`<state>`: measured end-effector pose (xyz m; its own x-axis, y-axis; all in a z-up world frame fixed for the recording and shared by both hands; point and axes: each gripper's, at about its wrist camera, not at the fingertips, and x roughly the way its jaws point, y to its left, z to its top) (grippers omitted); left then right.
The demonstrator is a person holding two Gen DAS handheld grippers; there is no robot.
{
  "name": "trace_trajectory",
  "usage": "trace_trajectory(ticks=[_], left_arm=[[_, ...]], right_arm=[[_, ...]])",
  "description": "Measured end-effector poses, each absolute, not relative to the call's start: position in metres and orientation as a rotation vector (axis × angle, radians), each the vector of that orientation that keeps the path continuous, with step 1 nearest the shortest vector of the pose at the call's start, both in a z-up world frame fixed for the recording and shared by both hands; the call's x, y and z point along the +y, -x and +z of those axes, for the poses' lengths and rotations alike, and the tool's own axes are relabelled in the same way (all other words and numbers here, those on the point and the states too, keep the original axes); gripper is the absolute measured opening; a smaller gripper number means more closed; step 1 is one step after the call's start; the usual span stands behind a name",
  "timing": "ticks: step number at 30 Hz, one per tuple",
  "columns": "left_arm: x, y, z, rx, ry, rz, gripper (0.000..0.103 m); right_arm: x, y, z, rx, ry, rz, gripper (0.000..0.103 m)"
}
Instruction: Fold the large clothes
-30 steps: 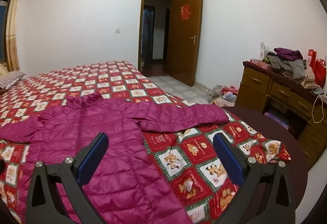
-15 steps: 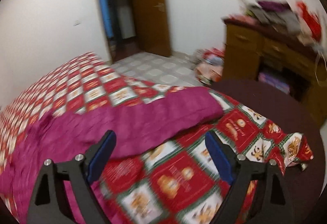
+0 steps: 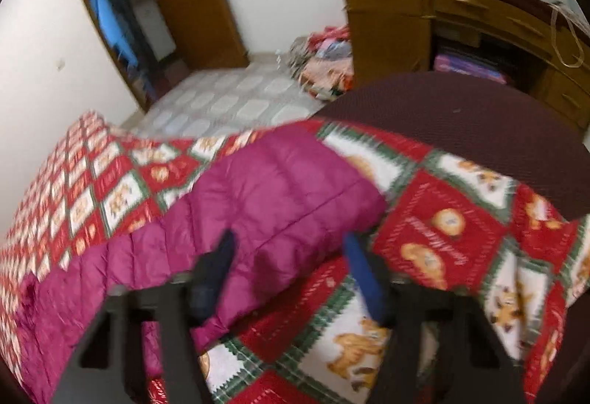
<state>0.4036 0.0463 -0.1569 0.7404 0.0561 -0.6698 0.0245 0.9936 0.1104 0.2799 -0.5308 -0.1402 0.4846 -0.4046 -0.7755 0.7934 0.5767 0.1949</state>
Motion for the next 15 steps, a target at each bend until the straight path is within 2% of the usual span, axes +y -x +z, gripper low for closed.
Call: trace_trajectory(ticks=[1,5,8,10,15], left_arm=[[0.045,-0.405,-0.163,0.744,-0.125,0.021,0.102],[0.044,-0.410,-0.181,0.800,-0.134,0.020,0.102],[0.046,-0.414,-0.186,0.833,-0.119,0.012,0.102],[0.048,-0.416,-0.189,0.846,-0.101,0.002,0.102],[0.064,-0.421,-0.194,0.890,0.025,-0.049,0.102]], right_arm=[[-0.535,-0.282,-0.147,0.764,-0.605,-0.784,0.036],[-0.538,-0.281,-0.157,0.732,-0.604,-0.813,0.033],[-0.533,-0.285,-0.154,0.743,-0.532,-0.827,0.026],[-0.529,-0.288,-0.148,0.752,-0.487,-0.823,0.012],[-0.508,-0.287,-0.115,0.686,-0.401,-0.778,0.009]])
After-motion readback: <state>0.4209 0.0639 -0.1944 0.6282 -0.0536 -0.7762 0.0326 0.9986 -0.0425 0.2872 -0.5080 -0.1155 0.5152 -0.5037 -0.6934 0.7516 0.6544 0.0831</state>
